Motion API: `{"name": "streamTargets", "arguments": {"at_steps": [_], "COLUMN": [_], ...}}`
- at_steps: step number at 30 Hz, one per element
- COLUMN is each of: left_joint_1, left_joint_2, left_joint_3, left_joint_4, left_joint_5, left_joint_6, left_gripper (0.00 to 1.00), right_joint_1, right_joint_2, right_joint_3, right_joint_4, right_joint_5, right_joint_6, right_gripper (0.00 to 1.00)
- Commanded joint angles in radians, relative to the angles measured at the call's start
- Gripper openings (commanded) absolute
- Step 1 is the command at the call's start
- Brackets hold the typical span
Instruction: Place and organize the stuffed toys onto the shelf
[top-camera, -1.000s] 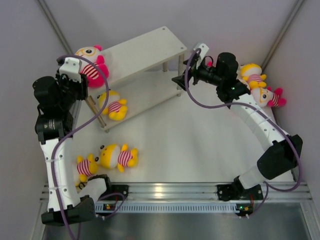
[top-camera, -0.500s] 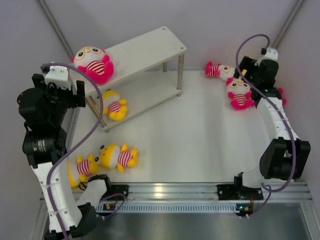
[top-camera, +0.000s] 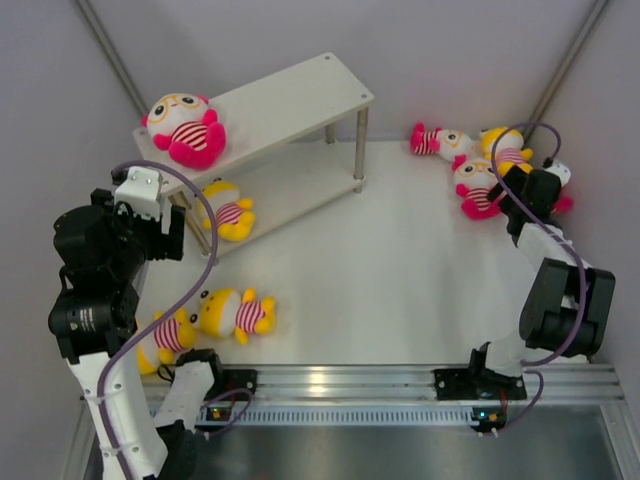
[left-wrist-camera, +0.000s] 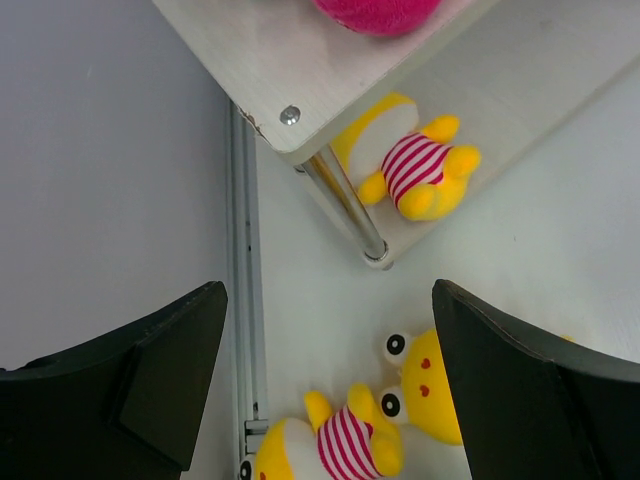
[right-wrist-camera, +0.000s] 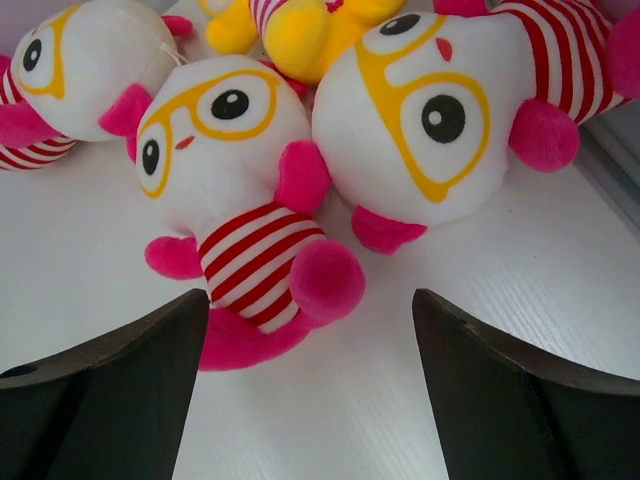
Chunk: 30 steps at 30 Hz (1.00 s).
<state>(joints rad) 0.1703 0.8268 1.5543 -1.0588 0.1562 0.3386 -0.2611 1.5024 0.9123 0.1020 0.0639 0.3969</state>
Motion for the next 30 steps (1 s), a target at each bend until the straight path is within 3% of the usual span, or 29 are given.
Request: {"name": "streamTargets", "arguments": {"at_steps": [1, 11, 16, 17, 18, 19, 23, 25, 30], "left_joint_1": [-0.006, 0.0, 0.008, 0.008, 0.008, 0.008, 0.021, 0.029, 0.031], "left_joint_2": [0.0, -0.078, -0.074, -0.063, -0.055, -0.048, -0.061, -0.06, -0.074], "left_joint_3": [-0.019, -0.174, -0.155, -0.154, -0.139, -0.131, -0.08, -0.05, -0.042], "left_joint_4": [-0.027, -0.033, -0.035, -0.038, -0.044, -0.044, -0.055, -0.066, -0.087], "left_joint_5": [-0.009, -0.188, -0.21, -0.213, -0.219, -0.249, -0.283, -0.287, -0.277], "left_joint_6": [0.023, 0.086, 0.102, 0.114, 0.119, 0.114, 0.114, 0.108, 0.094], "left_gripper": [0.89, 0.89, 0.89, 0.89, 0.89, 0.89, 0.9, 0.9, 0.9], "right_joint_1": [-0.009, -0.056, -0.073, -0.075, -0.076, -0.078, -0.064, -0.015, 0.019], "right_joint_2": [0.065, 0.264, 0.337, 0.354, 0.358, 0.36, 0.252, 0.172, -0.072], "right_joint_3": [0.037, 0.074, 0.125, 0.122, 0.114, 0.106, 0.031, 0.037, 0.108], "right_joint_4": [0.13, 0.332, 0.335, 0.344, 0.344, 0.347, 0.381, 0.285, 0.174], "right_joint_5": [-0.058, -0.286, -0.306, -0.308, -0.306, -0.282, -0.239, -0.138, -0.116], "right_joint_6": [0.013, 0.065, 0.08, 0.091, 0.092, 0.098, 0.117, 0.051, 0.025], "right_gripper": [0.82, 0.76, 0.38, 0.28, 0.04, 0.0, 0.0, 0.0, 0.0]}}
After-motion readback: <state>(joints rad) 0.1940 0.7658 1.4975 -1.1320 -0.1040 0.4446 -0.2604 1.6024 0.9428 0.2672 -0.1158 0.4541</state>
